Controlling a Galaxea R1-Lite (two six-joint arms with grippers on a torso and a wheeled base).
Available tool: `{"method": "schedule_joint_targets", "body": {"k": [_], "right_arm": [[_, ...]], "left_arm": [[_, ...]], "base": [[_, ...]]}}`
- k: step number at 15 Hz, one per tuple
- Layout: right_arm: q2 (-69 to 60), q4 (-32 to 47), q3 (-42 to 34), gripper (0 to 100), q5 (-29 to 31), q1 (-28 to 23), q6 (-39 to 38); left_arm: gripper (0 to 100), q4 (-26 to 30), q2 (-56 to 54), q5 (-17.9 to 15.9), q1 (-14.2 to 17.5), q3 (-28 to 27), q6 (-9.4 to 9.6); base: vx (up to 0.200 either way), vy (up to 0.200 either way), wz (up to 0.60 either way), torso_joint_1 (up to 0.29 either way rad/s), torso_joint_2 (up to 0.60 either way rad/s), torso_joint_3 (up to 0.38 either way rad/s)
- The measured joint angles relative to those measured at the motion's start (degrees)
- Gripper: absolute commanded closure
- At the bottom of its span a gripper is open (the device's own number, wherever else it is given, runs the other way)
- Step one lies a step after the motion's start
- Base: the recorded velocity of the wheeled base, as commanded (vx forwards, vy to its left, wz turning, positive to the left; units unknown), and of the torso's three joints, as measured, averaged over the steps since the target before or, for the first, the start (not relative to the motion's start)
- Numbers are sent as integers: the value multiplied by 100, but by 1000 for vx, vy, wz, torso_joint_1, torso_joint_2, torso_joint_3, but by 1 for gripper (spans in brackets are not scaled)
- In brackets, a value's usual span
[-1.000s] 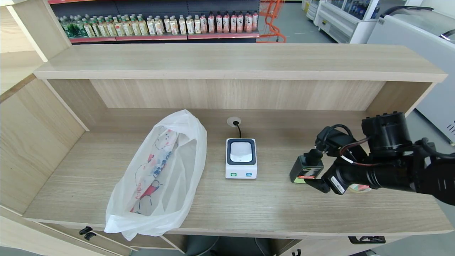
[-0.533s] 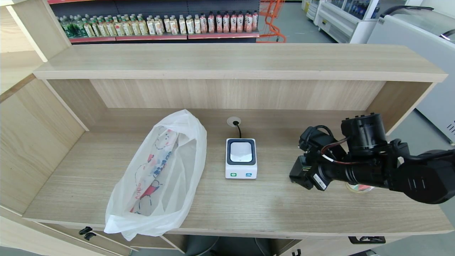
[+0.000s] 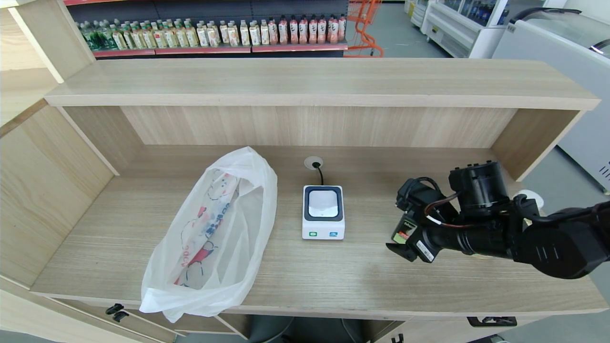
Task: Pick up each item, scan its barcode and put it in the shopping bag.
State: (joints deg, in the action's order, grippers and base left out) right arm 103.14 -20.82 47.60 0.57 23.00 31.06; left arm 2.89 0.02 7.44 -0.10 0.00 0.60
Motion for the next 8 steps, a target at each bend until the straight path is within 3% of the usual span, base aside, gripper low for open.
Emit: {"method": "schedule_joint_targets", "body": {"k": [1, 8], "right_arm": [[11, 0, -17, 100, -2, -2, -11], [-22, -967, -858, 100, -2, -182, -50]], "left_arm": [[0, 0, 0, 2, 0, 0, 2], [0, 0, 0, 0, 2, 0, 2]], "base": [[0, 0, 0, 0, 0, 0], [0, 0, 0, 0, 0, 0]]}}
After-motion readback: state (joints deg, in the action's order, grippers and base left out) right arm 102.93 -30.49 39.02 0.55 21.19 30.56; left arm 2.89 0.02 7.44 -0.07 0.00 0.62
